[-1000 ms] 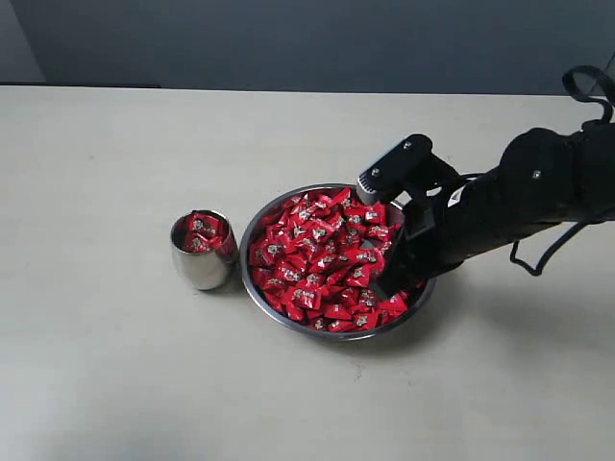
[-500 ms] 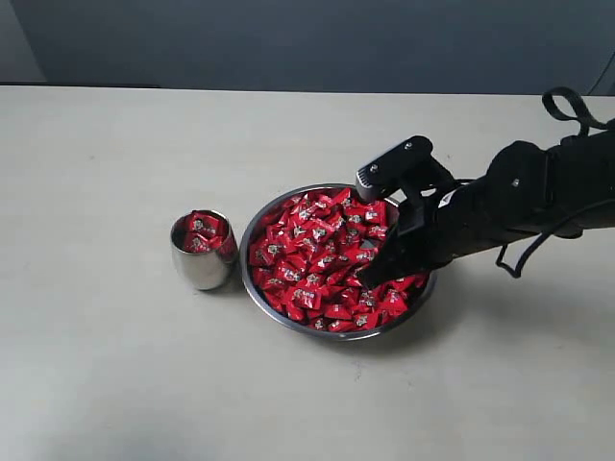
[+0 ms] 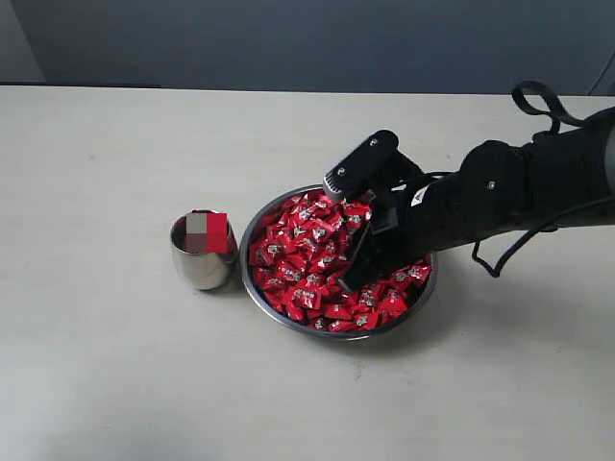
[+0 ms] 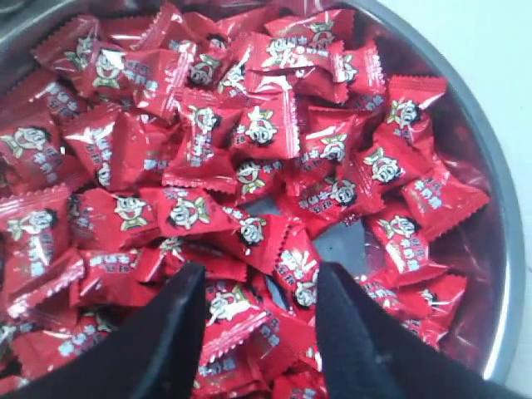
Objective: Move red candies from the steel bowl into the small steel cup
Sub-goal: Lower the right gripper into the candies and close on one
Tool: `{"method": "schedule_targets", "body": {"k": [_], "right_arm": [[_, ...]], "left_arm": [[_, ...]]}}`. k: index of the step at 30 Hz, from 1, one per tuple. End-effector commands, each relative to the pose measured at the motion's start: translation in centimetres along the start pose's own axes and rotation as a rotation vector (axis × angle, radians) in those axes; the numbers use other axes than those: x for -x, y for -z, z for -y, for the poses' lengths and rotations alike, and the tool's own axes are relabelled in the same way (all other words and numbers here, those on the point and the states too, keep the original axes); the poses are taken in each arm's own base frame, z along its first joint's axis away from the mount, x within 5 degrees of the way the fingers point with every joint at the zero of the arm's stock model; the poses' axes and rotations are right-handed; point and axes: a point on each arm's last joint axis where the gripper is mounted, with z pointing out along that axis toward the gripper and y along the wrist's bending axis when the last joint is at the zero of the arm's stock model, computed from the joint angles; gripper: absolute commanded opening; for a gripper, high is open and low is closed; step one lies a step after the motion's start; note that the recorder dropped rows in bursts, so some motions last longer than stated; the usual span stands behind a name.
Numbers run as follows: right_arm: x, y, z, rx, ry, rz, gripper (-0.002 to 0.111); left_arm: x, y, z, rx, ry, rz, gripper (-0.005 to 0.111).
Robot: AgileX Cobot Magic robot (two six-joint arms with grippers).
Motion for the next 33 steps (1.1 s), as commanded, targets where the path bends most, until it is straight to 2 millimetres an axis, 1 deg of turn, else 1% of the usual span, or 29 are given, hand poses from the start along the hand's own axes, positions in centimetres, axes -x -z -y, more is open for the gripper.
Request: {"method": "schedule_targets", "body": {"k": [1, 2, 12, 19, 28, 31, 33], "right_arm": [[-0.12, -0.01, -0.05, 0.004, 0.139, -0.026, 0.034], [-0.13, -0.01, -0.03, 0.002, 0.157, -0.027, 0.032], [0.11, -0.01, 0.14, -0.019, 0.216, -0.003, 0.033], [-0.07, -0.44, 0.15, -0.018, 0.401, -0.012, 0.033], [0.21, -0.54, 0.39, -0.051, 0.44, 0.014, 0.033], [0.31, -0.54, 0.33, -0.061, 0.497, 0.019, 0.033], [0.48, -0.57, -0.21, -0.058, 0.593, 0.02, 0.033]], "left_arm": [[-0.09, 0.0, 0.01, 0.0, 0.004, 0.003, 0.0], [-0.09, 0.0, 0.01, 0.0, 0.004, 0.003, 0.0], [-0.09, 0.0, 0.01, 0.0, 0.004, 0.003, 0.0], [-0.09, 0.0, 0.01, 0.0, 0.004, 0.003, 0.0], [-0.09, 0.0, 0.01, 0.0, 0.004, 0.003, 0.0], [-0.09, 0.0, 0.01, 0.0, 0.004, 0.003, 0.0], [-0.09, 0.0, 0.01, 0.0, 0.004, 0.003, 0.0]]}}
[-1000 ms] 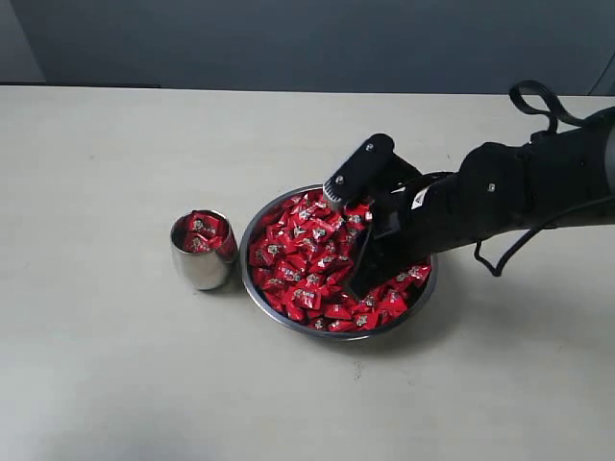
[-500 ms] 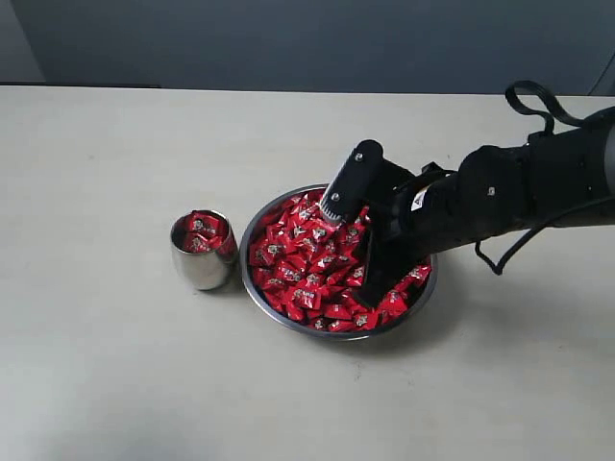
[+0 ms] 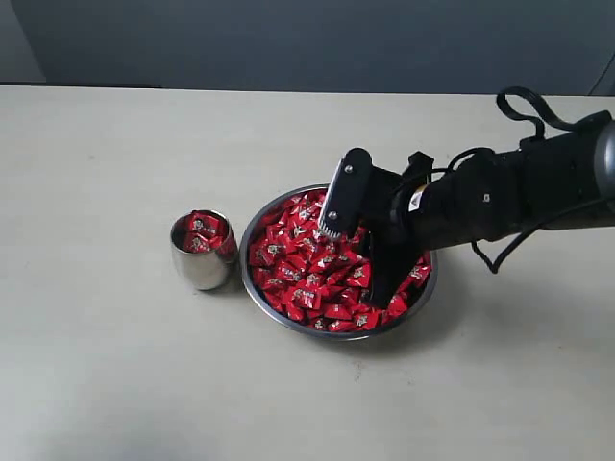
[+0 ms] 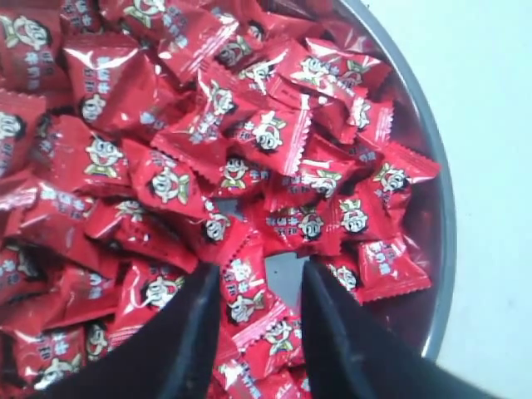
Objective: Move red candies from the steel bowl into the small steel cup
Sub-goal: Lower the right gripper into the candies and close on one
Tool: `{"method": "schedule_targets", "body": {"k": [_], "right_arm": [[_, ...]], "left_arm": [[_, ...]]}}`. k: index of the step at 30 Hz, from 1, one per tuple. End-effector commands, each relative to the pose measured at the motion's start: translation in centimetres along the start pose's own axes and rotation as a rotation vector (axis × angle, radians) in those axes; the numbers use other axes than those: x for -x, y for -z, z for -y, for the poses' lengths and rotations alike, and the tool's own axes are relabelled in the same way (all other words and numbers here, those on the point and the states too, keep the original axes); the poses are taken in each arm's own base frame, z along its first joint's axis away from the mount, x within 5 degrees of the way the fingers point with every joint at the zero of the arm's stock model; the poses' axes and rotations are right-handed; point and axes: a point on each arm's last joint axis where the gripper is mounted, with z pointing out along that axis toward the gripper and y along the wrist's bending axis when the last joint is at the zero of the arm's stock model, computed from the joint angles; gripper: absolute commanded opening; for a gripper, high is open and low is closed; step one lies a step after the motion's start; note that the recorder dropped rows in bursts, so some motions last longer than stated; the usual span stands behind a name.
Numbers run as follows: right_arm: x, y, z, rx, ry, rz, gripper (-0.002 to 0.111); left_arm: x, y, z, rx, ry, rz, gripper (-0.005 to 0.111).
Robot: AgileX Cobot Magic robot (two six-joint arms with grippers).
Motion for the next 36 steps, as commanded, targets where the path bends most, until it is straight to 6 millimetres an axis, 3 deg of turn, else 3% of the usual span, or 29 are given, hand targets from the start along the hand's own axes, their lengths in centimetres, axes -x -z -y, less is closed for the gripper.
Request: {"method": "schedule_targets", "body": {"k": [1, 3, 9, 19, 36], "right_arm": [[0.7, 0.0, -0.4, -0.016, 0.166, 0.017, 0.033], [1.1, 0.0, -0.8, -0.013, 0.253, 0.02, 0.033], [2.1, -0.5, -1.7, -0.032, 0.302, 0.068, 0.033], [2.1, -1.4, -2.9, 0.019, 0.319, 0.043, 0.033], [2.0, -2.7, -3.1, -0.006, 0.316, 0.065, 0.033]], "left_arm": [[-0.1, 0.0, 0.0, 0.0, 0.004, 0.003, 0.0], [-0.1, 0.0, 0.0, 0.0, 0.004, 0.003, 0.0], [-0.1, 0.0, 0.0, 0.0, 0.004, 0.003, 0.0], [-0.1, 0.0, 0.0, 0.0, 0.004, 0.003, 0.0], [-0.1, 0.0, 0.0, 0.0, 0.004, 0.003, 0.0]]}}
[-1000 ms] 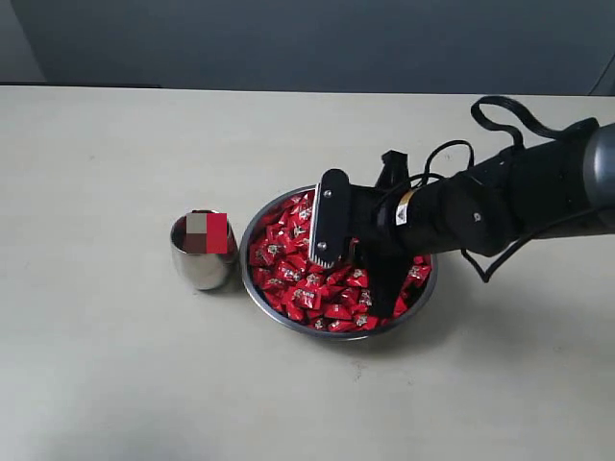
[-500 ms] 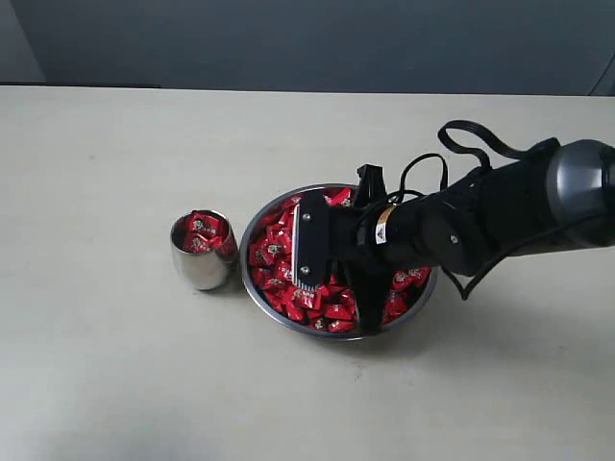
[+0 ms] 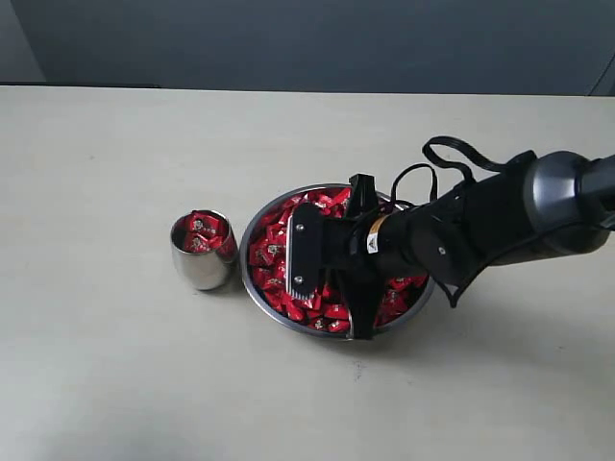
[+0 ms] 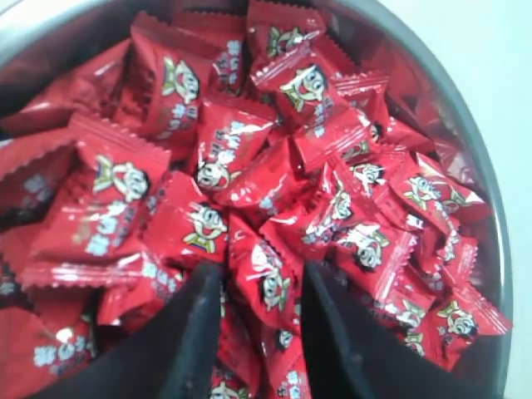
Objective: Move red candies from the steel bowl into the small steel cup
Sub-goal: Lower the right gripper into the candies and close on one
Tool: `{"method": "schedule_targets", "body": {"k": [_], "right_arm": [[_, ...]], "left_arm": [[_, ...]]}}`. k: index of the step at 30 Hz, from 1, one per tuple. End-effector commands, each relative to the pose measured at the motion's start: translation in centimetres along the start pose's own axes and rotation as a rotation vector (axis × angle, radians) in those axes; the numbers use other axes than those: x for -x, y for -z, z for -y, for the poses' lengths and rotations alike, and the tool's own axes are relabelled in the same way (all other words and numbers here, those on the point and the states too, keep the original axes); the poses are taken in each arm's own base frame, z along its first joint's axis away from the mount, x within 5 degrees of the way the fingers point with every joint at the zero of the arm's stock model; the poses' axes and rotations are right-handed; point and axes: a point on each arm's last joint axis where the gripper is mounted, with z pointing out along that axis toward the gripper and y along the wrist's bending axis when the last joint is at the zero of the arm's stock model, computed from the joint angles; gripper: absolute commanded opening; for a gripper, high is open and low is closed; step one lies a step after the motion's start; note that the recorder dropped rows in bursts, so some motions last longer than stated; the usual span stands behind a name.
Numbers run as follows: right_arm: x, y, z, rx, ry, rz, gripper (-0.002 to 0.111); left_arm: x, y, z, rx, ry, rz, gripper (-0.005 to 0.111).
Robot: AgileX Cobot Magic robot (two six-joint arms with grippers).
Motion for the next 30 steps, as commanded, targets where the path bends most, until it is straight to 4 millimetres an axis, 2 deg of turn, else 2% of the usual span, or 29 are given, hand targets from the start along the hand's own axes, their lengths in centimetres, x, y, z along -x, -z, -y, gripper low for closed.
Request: {"method": "schedule_targets", "body": {"k": [1, 30], "right_arm": [[0.2, -0.08, 0.29, -0.029, 0.0, 0.019, 0.033], [0.34, -0.07, 0.52, -0.054, -0.002, 0.035, 0.032]], "left_arm": [[-0.09, 0.0, 0.01, 0.0, 0.004, 0.003, 0.0], [-0.09, 0.0, 0.01, 0.0, 0.004, 0.003, 0.0]]}}
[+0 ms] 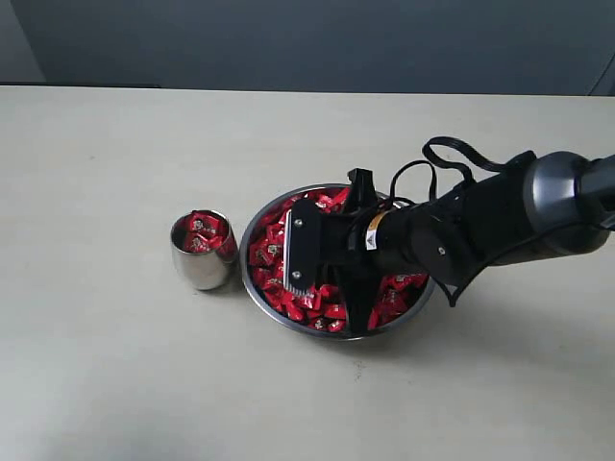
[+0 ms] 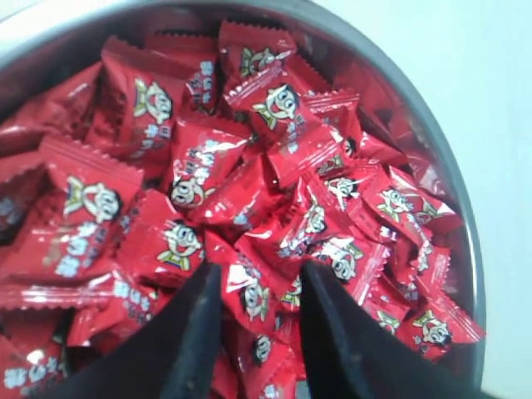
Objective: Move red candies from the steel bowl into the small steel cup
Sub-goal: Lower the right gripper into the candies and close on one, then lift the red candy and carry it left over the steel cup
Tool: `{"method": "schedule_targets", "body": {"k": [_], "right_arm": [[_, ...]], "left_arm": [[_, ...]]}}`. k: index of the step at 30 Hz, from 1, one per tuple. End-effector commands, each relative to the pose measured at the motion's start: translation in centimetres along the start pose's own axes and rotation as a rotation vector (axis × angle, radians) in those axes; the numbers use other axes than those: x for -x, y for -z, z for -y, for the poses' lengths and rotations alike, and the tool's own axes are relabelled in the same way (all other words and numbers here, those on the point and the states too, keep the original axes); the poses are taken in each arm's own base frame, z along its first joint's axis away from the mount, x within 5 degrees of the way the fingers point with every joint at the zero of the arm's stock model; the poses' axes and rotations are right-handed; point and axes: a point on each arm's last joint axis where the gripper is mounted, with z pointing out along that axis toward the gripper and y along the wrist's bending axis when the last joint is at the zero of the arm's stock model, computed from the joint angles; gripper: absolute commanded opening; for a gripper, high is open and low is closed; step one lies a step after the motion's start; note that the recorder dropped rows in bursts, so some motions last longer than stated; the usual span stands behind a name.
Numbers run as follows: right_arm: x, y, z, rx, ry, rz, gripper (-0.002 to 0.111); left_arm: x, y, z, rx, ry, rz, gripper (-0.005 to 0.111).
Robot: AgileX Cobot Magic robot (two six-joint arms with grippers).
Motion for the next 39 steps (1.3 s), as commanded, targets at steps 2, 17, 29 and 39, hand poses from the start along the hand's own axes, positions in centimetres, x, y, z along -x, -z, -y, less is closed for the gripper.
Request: {"method": "schedule_targets", "body": {"k": [2, 17, 29, 39], "right_arm": [[0.1, -0.1, 0.2, -0.017, 0.001, 0.011, 0.032], [-0.5, -1.3, -0.7, 0.022, -0.001, -0.017, 0.027], [0.4, 1.2, 0.6, -0.011, -0.003, 0.009, 0.0], [2.1, 5.3, 4.1, -0.232, -0.494, 0.151, -0.001]], "left_arm": [[-0.1, 0.0, 0.0, 0.0, 0.004, 0.003, 0.0], [-0.1, 0.0, 0.0, 0.0, 0.004, 0.003, 0.0], [-0.1, 0.0, 0.0, 0.0, 0.004, 0.003, 0.0], [-0.1, 0.0, 0.0, 0.0, 0.004, 0.003, 0.0]]}}
